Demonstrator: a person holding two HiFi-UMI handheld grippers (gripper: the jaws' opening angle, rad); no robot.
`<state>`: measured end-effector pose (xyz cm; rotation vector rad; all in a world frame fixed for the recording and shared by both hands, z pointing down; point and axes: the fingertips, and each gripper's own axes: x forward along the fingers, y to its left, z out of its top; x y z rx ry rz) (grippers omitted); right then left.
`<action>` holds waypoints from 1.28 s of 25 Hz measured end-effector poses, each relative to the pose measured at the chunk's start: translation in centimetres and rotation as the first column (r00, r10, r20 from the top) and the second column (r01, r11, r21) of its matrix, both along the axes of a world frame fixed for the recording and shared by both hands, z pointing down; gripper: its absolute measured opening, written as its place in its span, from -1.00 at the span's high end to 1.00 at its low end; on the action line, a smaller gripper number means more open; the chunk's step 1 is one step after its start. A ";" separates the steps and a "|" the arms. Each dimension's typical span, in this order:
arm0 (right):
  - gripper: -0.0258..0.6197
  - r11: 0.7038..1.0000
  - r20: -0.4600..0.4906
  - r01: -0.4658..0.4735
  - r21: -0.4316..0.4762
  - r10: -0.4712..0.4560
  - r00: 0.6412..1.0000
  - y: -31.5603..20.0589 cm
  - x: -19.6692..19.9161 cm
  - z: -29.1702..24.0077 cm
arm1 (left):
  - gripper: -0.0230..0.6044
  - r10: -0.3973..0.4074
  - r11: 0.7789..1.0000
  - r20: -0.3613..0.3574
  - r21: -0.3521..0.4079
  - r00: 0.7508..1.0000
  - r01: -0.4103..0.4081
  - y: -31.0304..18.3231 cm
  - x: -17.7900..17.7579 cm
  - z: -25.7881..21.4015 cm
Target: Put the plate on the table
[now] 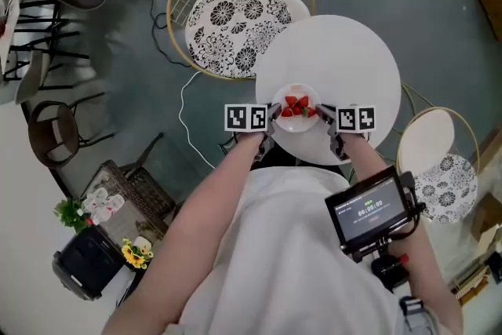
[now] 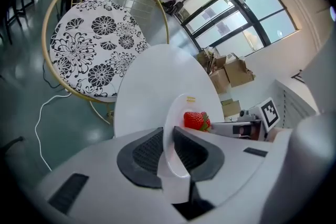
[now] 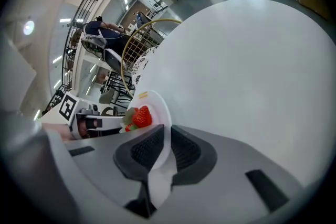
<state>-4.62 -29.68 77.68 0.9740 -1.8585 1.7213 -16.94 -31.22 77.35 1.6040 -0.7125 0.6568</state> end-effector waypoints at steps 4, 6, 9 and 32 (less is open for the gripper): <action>0.85 1.000 -0.007 -0.017 0.014 0.017 1.000 -2.0 0.3 0.6 | 0.78 0.018 1.000 0.014 0.018 1.000 -0.018 -2.3 0.3 0.5; 0.85 0.999 -0.011 -0.023 0.025 0.023 1.000 -2.9 0.4 0.5 | 0.78 0.030 0.999 0.028 0.031 0.999 -0.031 -3.2 0.5 0.6; 0.85 0.999 -0.025 -0.023 0.037 0.024 0.999 -3.8 0.3 0.8 | 0.76 0.039 0.998 0.065 0.037 0.997 -0.042 -4.1 0.4 1.1; 0.84 0.983 -0.246 0.102 0.150 -0.063 0.967 -6.7 0.2 0.4 | 0.70 0.145 0.977 0.297 0.107 0.944 -0.184 -5.8 -0.1 0.9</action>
